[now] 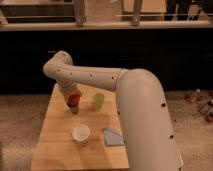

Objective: Place apple in metal cup

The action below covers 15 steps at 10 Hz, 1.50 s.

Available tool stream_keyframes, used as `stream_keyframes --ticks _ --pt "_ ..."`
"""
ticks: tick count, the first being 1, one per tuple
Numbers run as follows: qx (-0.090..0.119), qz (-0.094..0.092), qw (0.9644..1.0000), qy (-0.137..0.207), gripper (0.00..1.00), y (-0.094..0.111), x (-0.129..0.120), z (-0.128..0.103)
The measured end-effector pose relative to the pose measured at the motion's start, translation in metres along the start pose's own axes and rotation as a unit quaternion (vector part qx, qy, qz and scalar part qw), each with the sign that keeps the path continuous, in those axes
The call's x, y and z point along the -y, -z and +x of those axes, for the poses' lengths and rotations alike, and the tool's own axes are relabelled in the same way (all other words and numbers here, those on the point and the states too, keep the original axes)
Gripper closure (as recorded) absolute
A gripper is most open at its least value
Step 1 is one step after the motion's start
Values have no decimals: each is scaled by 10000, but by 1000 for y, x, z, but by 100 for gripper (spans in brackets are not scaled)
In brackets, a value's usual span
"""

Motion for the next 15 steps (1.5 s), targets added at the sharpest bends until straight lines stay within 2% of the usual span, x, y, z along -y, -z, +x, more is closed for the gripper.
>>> stream_keyframes --ticks 6,9,10,12,15 --pt "-32 350 9994 -10 99 -4 8 13" --pt "58 459 9989 7 98 -13 10 19" --pt "106 487 9988 19 96 -16 10 19" --pt "192 585 9981 54 75 -20 12 21" --pt "226 631 9977 71 46 -21 12 21"
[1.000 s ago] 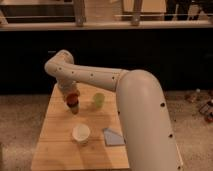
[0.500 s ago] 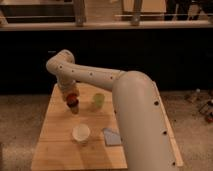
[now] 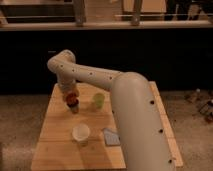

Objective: Place apple in metal cup

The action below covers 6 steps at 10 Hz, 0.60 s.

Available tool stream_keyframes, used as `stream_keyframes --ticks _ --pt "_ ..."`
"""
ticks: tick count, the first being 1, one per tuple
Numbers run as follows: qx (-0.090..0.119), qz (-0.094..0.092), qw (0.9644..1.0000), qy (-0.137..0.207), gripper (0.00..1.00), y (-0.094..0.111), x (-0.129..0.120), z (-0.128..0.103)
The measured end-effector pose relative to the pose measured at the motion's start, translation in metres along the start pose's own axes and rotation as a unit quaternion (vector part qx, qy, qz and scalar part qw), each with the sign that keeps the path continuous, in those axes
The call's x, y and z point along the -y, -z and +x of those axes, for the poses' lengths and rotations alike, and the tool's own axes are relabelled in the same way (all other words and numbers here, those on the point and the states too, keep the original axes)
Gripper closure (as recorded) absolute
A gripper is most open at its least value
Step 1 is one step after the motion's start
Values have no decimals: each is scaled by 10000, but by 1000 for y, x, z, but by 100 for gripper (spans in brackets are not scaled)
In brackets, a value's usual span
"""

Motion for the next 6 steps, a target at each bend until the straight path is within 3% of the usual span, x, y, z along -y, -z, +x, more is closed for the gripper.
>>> stream_keyframes --ticks 3,6 --pt "26 -14 10000 26 21 1 2 1" --pt "46 -61 10000 41 20 2 4 1"
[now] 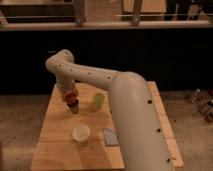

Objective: Place apple in metal cup

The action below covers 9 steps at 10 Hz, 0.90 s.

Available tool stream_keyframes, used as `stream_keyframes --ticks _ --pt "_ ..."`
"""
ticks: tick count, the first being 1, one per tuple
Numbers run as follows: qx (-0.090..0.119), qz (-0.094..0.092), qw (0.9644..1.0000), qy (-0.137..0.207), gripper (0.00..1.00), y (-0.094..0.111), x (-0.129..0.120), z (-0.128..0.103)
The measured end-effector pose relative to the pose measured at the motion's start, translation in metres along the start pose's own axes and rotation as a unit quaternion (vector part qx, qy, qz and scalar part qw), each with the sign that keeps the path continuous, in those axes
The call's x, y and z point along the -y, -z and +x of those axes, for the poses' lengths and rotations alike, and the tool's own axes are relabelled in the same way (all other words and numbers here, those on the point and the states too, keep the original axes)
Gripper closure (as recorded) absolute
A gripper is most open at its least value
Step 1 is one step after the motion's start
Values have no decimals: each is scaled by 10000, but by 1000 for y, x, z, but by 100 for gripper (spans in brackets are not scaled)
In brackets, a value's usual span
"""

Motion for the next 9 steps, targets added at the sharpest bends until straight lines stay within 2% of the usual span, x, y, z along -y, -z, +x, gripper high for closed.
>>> stream_keyframes --ticks 6,9 --pt "-5 -32 10000 -45 20 3 1 1" --pt "-172 -91 9998 -66 20 11 1 7"
